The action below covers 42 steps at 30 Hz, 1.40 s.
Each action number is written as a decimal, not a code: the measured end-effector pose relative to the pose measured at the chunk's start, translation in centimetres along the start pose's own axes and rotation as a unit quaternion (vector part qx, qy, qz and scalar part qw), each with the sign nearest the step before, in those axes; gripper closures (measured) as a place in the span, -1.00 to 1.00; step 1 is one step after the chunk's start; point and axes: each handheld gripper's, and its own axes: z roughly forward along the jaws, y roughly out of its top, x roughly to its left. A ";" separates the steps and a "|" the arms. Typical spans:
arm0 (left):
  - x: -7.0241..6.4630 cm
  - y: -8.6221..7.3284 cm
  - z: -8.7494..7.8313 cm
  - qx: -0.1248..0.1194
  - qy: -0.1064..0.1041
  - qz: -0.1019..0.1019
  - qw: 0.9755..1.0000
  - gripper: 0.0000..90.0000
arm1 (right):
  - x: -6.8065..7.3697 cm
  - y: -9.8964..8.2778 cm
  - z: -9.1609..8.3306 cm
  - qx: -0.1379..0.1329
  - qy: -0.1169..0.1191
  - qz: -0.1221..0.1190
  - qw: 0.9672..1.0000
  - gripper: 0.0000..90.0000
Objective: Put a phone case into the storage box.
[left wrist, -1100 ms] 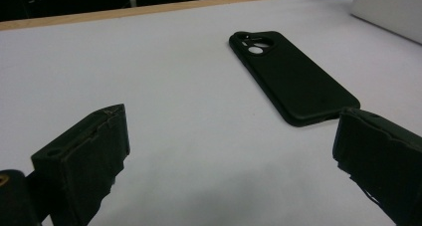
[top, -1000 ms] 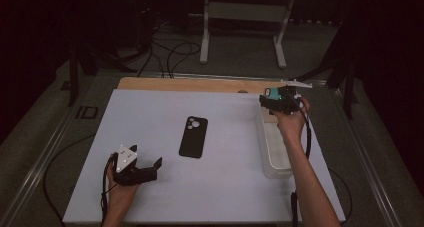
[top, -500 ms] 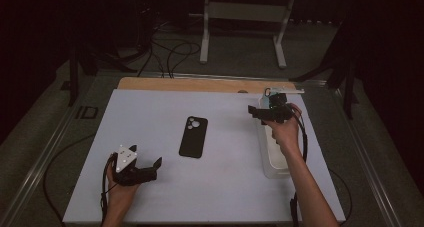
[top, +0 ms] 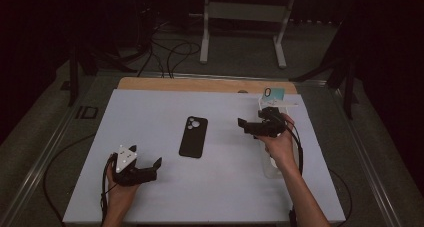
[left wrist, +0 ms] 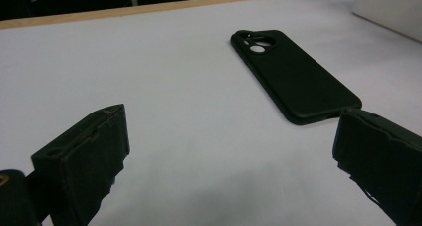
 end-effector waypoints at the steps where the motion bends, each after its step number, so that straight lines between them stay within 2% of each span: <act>1: 0.0 0.0 0.0 0.000 0.000 -0.001 1.000 -0.97 | 0.2 -0.2 -0.2 -0.003 0.001 -0.001 1.000 -0.77; 8: -0.1 0.0 -0.1 0.000 0.001 0.000 1.000 -0.97 | 1.6 -1.8 -1.4 -0.024 0.004 -0.011 1.000 -0.76; 11: -0.1 0.0 -0.1 0.001 0.001 0.001 1.000 -0.97 | 1.8 -2.1 -1.5 -0.025 0.004 -0.013 1.000 -0.76; 12: -0.1 0.0 -0.1 0.000 0.001 -0.001 1.000 -0.97 | 2.3 -2.7 -1.8 -0.029 -0.001 -0.020 0.999 -0.74; 16: -0.1 0.0 0.0 0.000 0.000 0.000 1.000 -0.97 | 2.9 -3.4 -2.2 -0.037 0.001 -0.022 0.999 -0.71; 23: -0.1 0.0 -0.1 -0.003 0.000 -0.003 1.000 -0.97 | 3.5 -4.5 -2.6 -0.045 -0.007 -0.031 0.998 -0.71; 27: -0.1 0.0 -0.2 -0.004 0.000 -0.001 1.000 -0.97 | 3.7 -5.1 -2.8 -0.051 -0.013 -0.028 0.998 -0.71; 30: -0.1 0.0 -0.4 -0.005 0.001 -0.004 1.000 -0.97 | 4.0 -5.8 -3.1 -0.054 -0.010 -0.031 0.998 -0.70; 38: 0.1 0.0 -0.3 -0.004 0.002 -0.010 1.000 -0.97 | 4.5 -8.5 -5.3 -0.089 -0.006 -0.081 0.993 -0.69; 42: 0.0 0.0 -0.2 -0.004 0.001 -0.013 1.000 -0.97 | 4.5 -10.0 -6.2 -0.104 -0.005 -0.086 0.991 -0.69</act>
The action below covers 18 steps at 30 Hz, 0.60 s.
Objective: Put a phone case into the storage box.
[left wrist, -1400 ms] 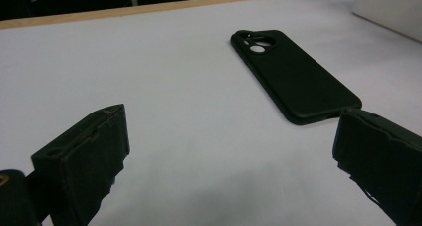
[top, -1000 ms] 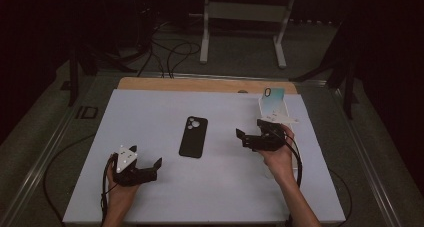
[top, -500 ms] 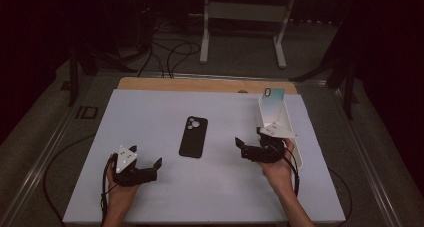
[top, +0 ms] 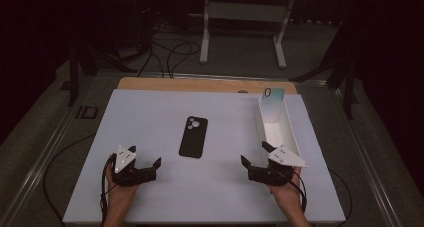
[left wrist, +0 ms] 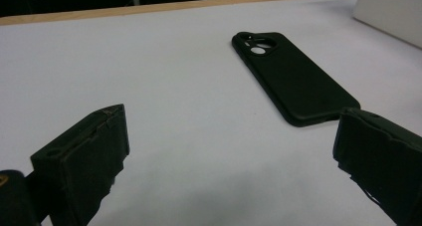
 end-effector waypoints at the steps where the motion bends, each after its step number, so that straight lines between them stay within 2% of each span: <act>1: -0.1 0.0 0.0 -0.001 -0.003 -0.001 1.000 -0.97 | 0.0 -0.3 -0.2 -0.003 0.000 0.000 1.000 -0.69; 7: -0.4 0.2 -0.1 -0.002 -0.012 -0.002 1.000 -0.97 | -0.1 -1.2 -0.6 -0.009 -0.002 0.005 1.000 -0.68; 10: -0.5 0.7 -0.1 -0.005 -0.032 -0.013 0.999 -0.97 | -0.1 -1.4 -0.4 -0.009 -0.001 0.008 1.000 -0.68; 16: -1.7 2.6 0.4 0.007 -0.069 0.006 0.998 -0.92 | 0.1 -1.5 0.0 -0.008 0.001 0.007 1.000 -0.68; 18: -2.3 3.4 1.1 0.014 -0.095 0.006 0.995 -0.92 | 0.1 -1.4 0.2 -0.010 0.001 0.007 1.000 -0.68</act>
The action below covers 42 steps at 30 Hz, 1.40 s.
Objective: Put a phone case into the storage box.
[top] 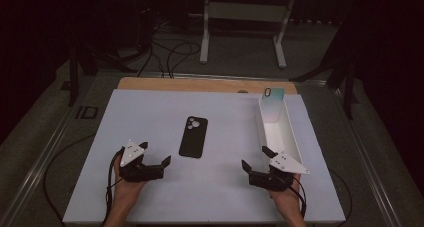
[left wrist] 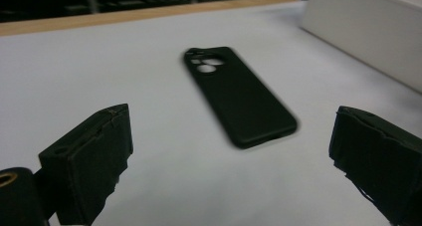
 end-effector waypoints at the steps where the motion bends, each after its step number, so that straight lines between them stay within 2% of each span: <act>1: -0.1 0.3 0.3 0.001 -0.009 -0.001 1.000 -0.92 | 0.0 0.0 0.1 0.000 0.000 -0.001 1.000 -0.67; 3: -0.6 1.0 1.3 0.004 -0.026 -0.007 1.000 -0.91 | 0.0 0.0 0.1 0.001 0.000 0.000 1.000 -0.67; 6: -1.1 1.7 2.7 0.006 -0.031 -0.008 0.999 -0.79 | 0.0 0.0 0.2 0.000 0.000 -0.001 1.000 -0.67; 7: -1.3 1.9 3.3 0.008 -0.029 -0.005 1.000 -0.70 | 0.0 0.0 0.2 -0.001 0.001 -0.001 1.000 -0.67; 8: -1.3 1.9 3.3 0.008 -0.029 -0.005 1.000 -0.60 | 0.0 -0.1 0.1 -0.003 0.003 -0.001 1.000 -0.67; 11: -2.2 2.4 5.4 0.021 -0.028 0.000 0.999 -0.27 | -0.1 -0.1 0.0 -0.005 0.002 -0.001 1.000 -0.67; 15: -3.2 2.7 7.7 0.048 -0.030 0.003 0.998 0.18 | -0.2 -0.1 0.0 -0.008 0.005 -0.001 1.000 -0.66; 19: -3.9 2.8 10.0 0.076 -0.036 -0.003 0.996 0.58 | 0.0 -0.1 0.1 -0.010 0.007 -0.001 1.000 -0.66; 25: -5.0 2.8 12.5 0.123 -0.039 0.001 0.992 0.97 | 0.0 -0.1 0.2 -0.010 0.009 0.000 1.000 -0.66; 29: -5.8 2.4 13.6 0.149 -0.038 0.014 0.988 0.99 | -0.1 -0.1 0.2 -0.011 0.010 0.000 1.000 -0.66; 33: -6.2 2.0 14.3 0.169 -0.036 0.012 0.985 0.98 | 0.0 -0.1 0.2 -0.009 0.009 -0.002 1.000 -0.65; 35: -6.3 1.9 14.5 0.180 -0.025 0.014 0.983 0.98 | 0.0 -0.1 0.2 -0.008 0.010 -0.003 1.000 -0.65; 37: -6.2 1.8 14.4 0.179 -0.023 0.013 0.984 0.99 | 0.0 -0.1 0.2 -0.008 0.011 -0.002 1.000 -0.65; 40: -5.9 1.9 14.1 0.183 -0.004 0.021 0.983 0.98 | 0.0 -0.1 0.2 -0.008 0.010 0.000 1.000 -0.65; 42: -5.4 1.8 13.7 0.183 0.011 0.019 0.983 0.98 | -0.1 -0.1 0.2 -0.008 0.010 0.000 1.000 -0.65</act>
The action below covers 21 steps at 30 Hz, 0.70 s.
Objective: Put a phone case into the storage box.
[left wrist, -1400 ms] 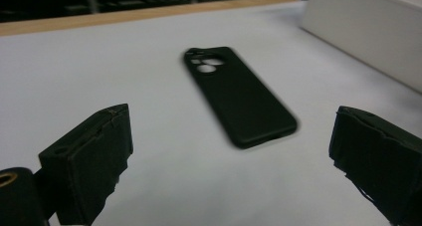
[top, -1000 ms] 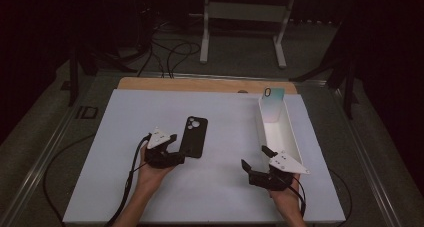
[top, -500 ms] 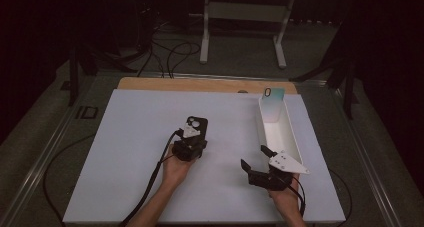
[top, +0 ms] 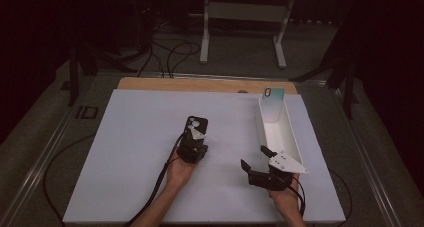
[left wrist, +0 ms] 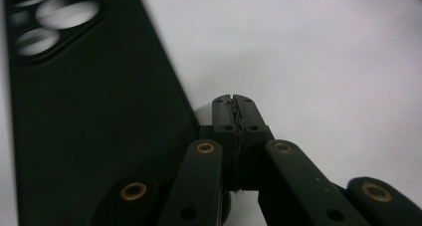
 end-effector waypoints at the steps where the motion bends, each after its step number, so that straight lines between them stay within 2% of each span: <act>1: 0.4 -0.2 -0.2 -0.002 0.006 -0.006 1.000 0.98 | 0.0 0.0 0.0 0.000 0.000 0.000 1.000 -0.65; 6: 2.8 -1.0 -1.1 -0.009 0.031 -0.041 0.999 0.98 | 0.0 0.0 0.0 -0.002 -0.002 0.001 1.000 -0.65; 8: 3.6 -1.3 -1.3 -0.015 0.033 -0.060 0.998 0.98 | 0.0 0.0 0.0 -0.002 -0.001 0.001 1.000 -0.65; 9: 3.8 -1.3 -1.3 -0.015 0.030 -0.062 0.998 0.98 | 0.0 0.0 0.0 -0.002 -0.001 0.001 1.000 -0.65; 11: 3.6 -1.3 -1.3 -0.014 0.035 -0.055 0.998 0.98 | 0.0 0.1 0.0 -0.002 0.000 0.001 1.000 -0.65; 15: 3.3 -1.3 -1.4 -0.022 0.017 -0.047 0.999 0.93 | 0.0 0.1 0.0 -0.004 -0.001 0.001 1.000 -0.65; 19: 2.9 -1.0 -2.9 -0.058 -0.002 -0.032 0.998 0.84 | -0.1 0.1 -0.1 -0.004 0.001 0.002 1.000 -0.65; 21: 2.8 -1.0 -4.2 -0.086 -0.013 -0.021 0.996 0.68 | -0.1 0.1 -0.1 -0.004 0.002 0.001 1.000 -0.65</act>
